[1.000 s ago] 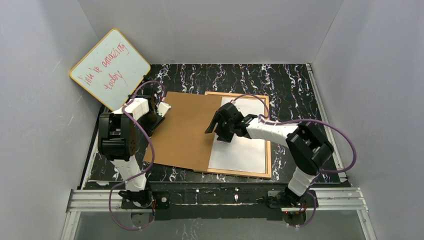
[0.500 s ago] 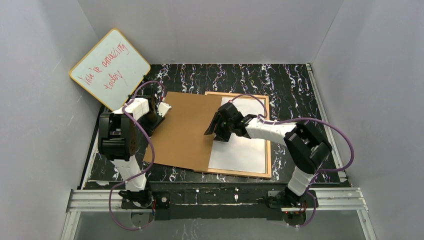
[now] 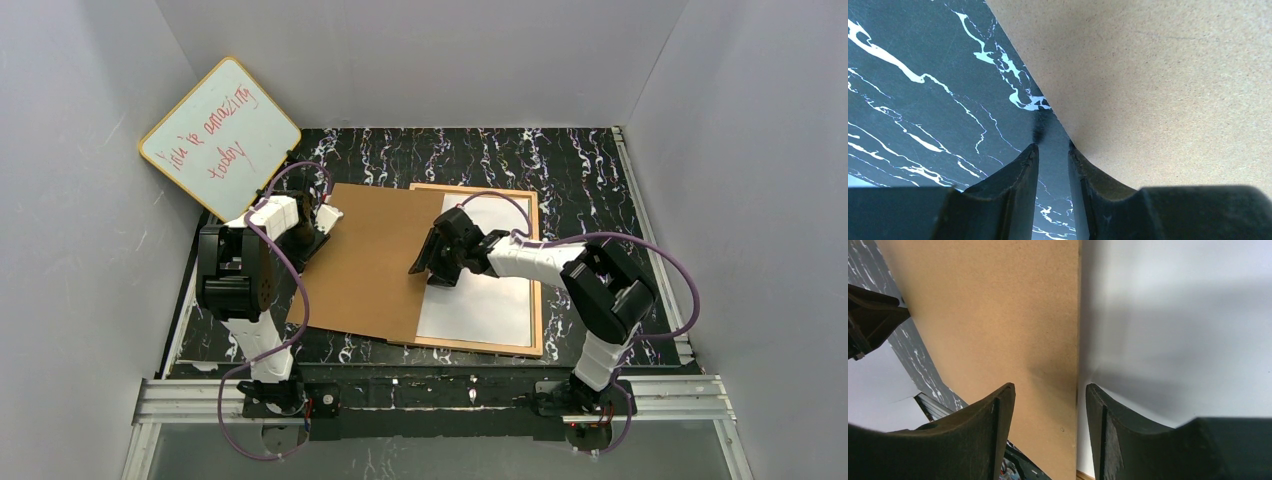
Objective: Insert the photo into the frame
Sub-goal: Pick up the photo frame item at the center of the board.
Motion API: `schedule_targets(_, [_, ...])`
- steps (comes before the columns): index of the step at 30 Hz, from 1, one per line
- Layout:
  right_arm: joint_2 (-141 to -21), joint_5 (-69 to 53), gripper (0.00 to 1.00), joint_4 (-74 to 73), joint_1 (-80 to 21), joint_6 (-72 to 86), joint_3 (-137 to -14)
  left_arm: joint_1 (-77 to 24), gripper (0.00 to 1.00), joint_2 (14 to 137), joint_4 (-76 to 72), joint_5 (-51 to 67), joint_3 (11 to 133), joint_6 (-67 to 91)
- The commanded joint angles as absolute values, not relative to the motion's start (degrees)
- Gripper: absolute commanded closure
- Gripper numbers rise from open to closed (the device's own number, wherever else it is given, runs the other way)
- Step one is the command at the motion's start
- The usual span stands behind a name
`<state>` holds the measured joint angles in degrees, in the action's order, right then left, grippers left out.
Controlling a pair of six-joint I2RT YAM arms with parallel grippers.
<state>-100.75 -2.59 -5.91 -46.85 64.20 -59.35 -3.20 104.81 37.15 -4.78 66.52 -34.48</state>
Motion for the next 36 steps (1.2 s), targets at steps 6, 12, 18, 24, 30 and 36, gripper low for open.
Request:
schedule_targets(6, [-100.4, -3.2, 0.42, -3.7, -46.8, 64.4, -60.0, -4.1, 0.73, 110.5, 40.0, 3.6, 62.5, -32.9])
schedule_targets(12, [-101.4, -4.5, 0.47, -2.8, -46.8, 65.0, -60.6, -4.1, 0.73, 110.3, 40.1, 3.6, 62.4, -33.1])
schedule_targets(18, [-101.2, -6.7, 0.49, 1.8, -46.8, 66.9, -58.5, -4.1, 0.74, 110.6, 40.5, 4.2, 62.4, -33.1])
schedule_targets(24, [-96.3, -11.0, 0.54, 17.6, -46.4, 70.4, -52.1, -4.1, 0.74, 110.7, 41.7, 5.0, 62.4, -34.0])
schedule_targets(30, [-92.9, -14.5, 0.58, 28.9, -46.5, 73.1, -49.8, -4.1, 0.74, 110.2, 42.4, 5.8, 62.1, -34.3])
schedule_targets(36, [-93.1, -16.2, 0.53, 36.5, -46.6, 76.1, -47.9, -4.1, 0.74, 109.1, 43.6, 8.2, 61.9, -33.8])
